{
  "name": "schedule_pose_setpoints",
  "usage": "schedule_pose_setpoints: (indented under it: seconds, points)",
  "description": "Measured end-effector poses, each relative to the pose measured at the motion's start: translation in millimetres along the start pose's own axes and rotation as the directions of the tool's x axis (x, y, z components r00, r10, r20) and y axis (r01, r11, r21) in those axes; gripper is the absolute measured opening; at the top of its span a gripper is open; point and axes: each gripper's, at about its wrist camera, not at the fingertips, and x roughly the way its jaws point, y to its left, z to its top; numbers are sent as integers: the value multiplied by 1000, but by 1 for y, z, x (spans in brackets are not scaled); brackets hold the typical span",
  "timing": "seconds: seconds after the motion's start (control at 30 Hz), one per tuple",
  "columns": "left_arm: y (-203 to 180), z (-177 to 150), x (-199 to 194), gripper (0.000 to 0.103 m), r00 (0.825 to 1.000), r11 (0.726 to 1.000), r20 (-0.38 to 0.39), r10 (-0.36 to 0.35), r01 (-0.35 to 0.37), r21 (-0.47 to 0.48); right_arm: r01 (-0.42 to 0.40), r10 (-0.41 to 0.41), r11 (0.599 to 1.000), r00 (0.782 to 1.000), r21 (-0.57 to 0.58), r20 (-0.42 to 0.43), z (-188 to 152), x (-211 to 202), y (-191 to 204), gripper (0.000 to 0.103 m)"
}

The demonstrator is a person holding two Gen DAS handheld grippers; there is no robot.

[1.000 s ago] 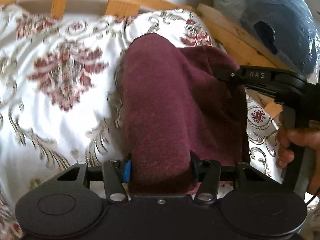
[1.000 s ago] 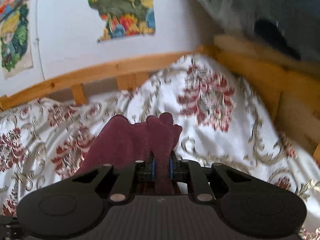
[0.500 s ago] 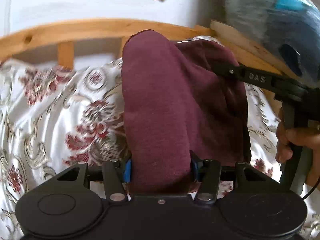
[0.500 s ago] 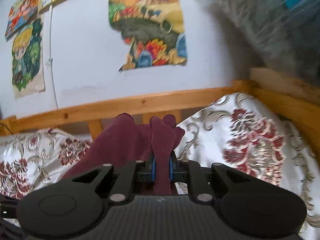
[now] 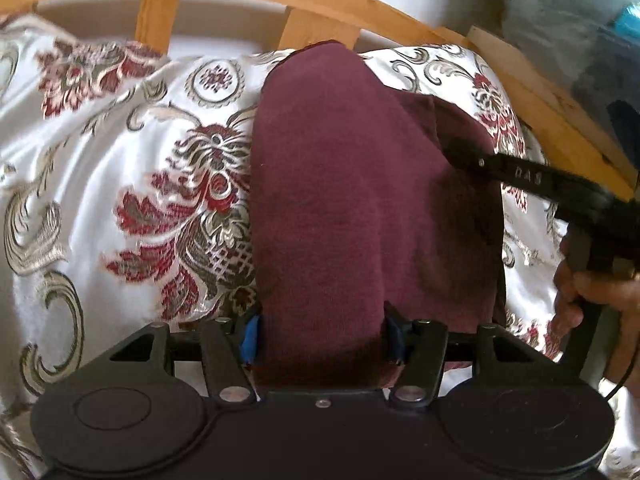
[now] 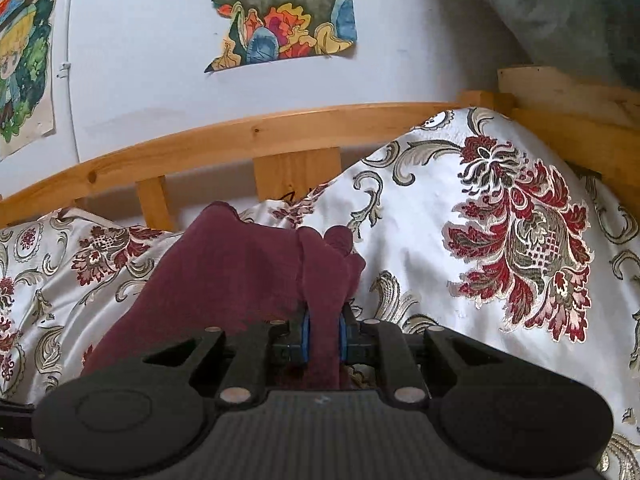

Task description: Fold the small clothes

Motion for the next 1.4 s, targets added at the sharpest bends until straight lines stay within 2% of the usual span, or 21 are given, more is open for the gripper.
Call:
schedule_pose_setpoints:
  seconds: [0.17,0.37,0.43,0.57,0.63,0.73,0.87,1.13,1.4]
  points:
    - [3,0,0,64,1000,1000,-7,-12,11,-25,12,-12,1000,1000,1,-5,-1,3,2,17]
    - [3,3,0,69,1000,999,-12,-8,7,-32,39,-39,999,999,5,-16,-2,1,2,25]
    - [2,3,-1,75,1000,1000,-10,-6,6,-30,46,-46,999,999,7,-12,-2,0,2,35]
    - [0,5,-6,82,1000,1000,7,8,-8,-17,59,-59,998,998,17,-9,-2,-3,1,44]
    - [-1,6,-8,87,1000,1000,15,17,-17,-7,71,-71,997,997,16,0,-2,-6,1,58]
    - [-4,8,-14,94,999,999,41,35,-35,0,84,-84,996,996,24,14,0,-12,1,70]
    - [-5,11,-26,99,995,999,84,50,-50,3,103,-105,994,994,46,42,2,-24,0,84]
    - [-13,16,-68,102,966,990,220,138,-142,4,133,-143,988,981,84,131,6,-67,0,102]
    - [-27,14,-122,102,921,981,346,179,-192,5,153,-166,986,961,72,223,10,-126,17,103]
